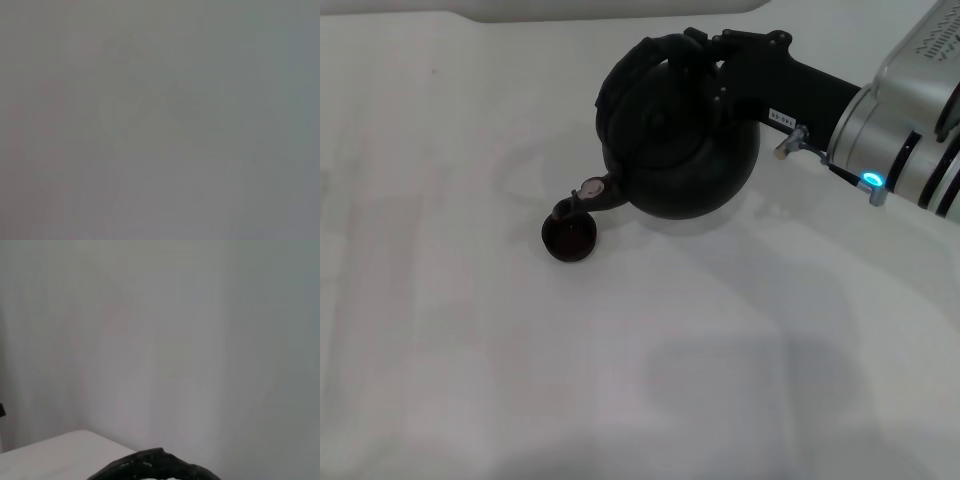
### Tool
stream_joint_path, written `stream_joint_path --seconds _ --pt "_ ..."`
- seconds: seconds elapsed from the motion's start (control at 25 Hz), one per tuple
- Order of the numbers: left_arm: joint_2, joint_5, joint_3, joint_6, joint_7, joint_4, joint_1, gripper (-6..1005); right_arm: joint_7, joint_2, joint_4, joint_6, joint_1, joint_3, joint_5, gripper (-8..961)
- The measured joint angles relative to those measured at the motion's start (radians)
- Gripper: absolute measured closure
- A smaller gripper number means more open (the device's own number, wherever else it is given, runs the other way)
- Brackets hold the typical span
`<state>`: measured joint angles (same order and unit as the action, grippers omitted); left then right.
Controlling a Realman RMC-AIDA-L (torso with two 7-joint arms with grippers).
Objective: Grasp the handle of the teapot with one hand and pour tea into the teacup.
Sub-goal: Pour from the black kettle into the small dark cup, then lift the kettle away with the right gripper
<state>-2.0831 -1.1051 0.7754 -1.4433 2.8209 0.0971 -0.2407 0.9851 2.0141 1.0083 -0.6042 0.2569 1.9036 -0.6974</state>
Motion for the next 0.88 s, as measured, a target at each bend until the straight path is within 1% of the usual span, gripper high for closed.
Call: stream_joint_path --seconds 0.28,0.52,0.88 --pt "-0.001 0.001 -0.001 0.0 -0.001 0.007 0.0 120 -0.042 0.001 0.012 0.009 0.002 0.011 -0.001 751" --pt "-0.002 0.001 -0.001 0.0 -0.001 0.01 0.001 120 -0.093 0.002 0.059 0.093 0.002 0.053 0.0 752" --pt "-0.002 0.001 -0.001 0.0 -0.001 0.012 0.002 121 -0.15 0.005 0.066 0.106 0.004 0.064 0.007 755"
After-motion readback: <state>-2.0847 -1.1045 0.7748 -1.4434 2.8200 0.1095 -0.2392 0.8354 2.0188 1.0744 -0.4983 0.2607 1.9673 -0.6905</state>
